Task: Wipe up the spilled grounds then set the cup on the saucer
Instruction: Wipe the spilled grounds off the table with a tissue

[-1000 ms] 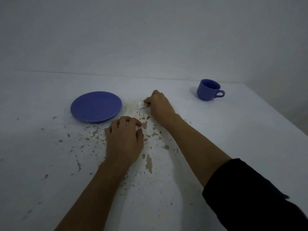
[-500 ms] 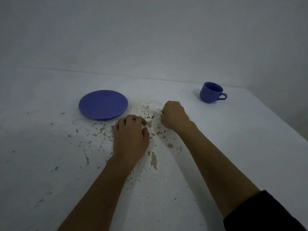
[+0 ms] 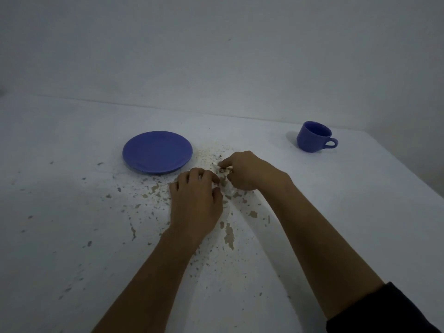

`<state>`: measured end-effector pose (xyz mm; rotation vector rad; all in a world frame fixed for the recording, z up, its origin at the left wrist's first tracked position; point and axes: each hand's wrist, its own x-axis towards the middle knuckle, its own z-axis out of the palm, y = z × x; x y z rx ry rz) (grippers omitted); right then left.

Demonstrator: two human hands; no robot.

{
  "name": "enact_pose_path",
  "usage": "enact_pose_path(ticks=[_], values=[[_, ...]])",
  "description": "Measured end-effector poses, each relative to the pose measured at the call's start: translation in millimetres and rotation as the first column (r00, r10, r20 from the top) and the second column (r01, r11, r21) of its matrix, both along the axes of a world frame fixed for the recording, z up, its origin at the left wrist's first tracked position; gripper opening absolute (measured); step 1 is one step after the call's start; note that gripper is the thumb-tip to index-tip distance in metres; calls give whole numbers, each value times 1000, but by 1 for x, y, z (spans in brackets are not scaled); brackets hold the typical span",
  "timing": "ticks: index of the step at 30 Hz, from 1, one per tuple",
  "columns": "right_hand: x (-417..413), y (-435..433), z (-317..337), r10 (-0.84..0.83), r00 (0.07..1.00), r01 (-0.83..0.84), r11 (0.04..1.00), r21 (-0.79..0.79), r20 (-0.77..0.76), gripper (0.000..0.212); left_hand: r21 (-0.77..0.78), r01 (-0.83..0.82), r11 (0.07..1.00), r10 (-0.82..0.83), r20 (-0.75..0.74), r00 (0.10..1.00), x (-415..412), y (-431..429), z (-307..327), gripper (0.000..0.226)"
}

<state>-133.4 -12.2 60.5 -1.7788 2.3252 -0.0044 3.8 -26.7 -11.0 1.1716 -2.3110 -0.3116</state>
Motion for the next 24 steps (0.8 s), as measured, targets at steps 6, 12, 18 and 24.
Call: enact_pose_path(ticks=[6, 12, 18, 24], values=[[-12, -7, -18, 42, 999, -38, 991, -131, 32, 34, 4, -2, 1000, 2, -14, 1000, 0, 0, 0, 23], [-3, -24, -44, -118, 992, 95, 920, -381, -35, 22, 35, -3, 999, 3, 8, 1000, -1, 0, 0, 27], [-5, -47, -43, -149, 988, 123, 913, -389, -37, 15, 40, 2, 999, -2, 12, 1000, 0, 0, 2, 27], [-10, -33, -30, 73, 996, -87, 933, -350, -52, 25, 125, -27, 992, 51, -197, 979, -2, -2, 5, 15]])
